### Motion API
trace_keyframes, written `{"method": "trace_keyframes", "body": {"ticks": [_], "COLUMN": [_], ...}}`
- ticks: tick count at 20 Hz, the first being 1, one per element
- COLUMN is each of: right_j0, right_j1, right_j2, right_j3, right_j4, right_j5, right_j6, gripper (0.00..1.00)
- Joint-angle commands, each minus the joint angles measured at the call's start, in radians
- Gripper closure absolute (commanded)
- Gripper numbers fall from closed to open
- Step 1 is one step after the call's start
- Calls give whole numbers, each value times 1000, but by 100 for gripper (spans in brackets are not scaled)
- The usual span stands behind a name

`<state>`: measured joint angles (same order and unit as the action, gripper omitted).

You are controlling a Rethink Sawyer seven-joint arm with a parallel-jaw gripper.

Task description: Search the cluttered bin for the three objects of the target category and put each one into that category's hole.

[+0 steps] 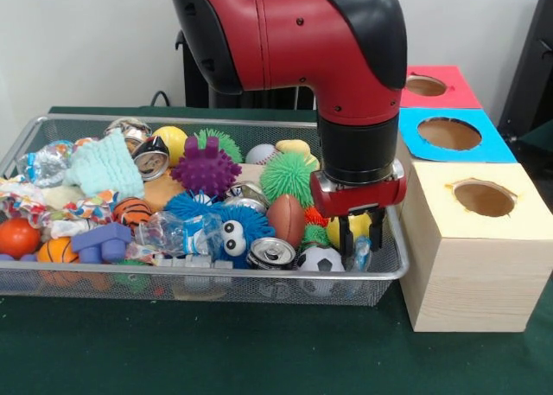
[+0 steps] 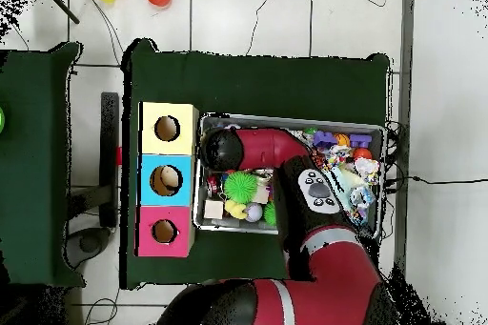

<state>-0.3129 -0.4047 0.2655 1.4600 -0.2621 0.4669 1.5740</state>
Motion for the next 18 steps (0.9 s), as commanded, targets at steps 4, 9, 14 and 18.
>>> {"method": "trace_keyframes", "body": {"ticks": [4, 9, 14, 18], "right_j0": [17, 24, 37, 53], "right_j1": [-115, -242, -340, -412], "right_j2": [32, 26, 13, 1], "right_j3": [121, 213, 276, 304], "right_j4": [20, 61, 100, 142], "right_j5": [7, 99, 131, 177], "right_j6": [118, 127, 145, 152], "gripper": [100, 100, 100, 100]}}
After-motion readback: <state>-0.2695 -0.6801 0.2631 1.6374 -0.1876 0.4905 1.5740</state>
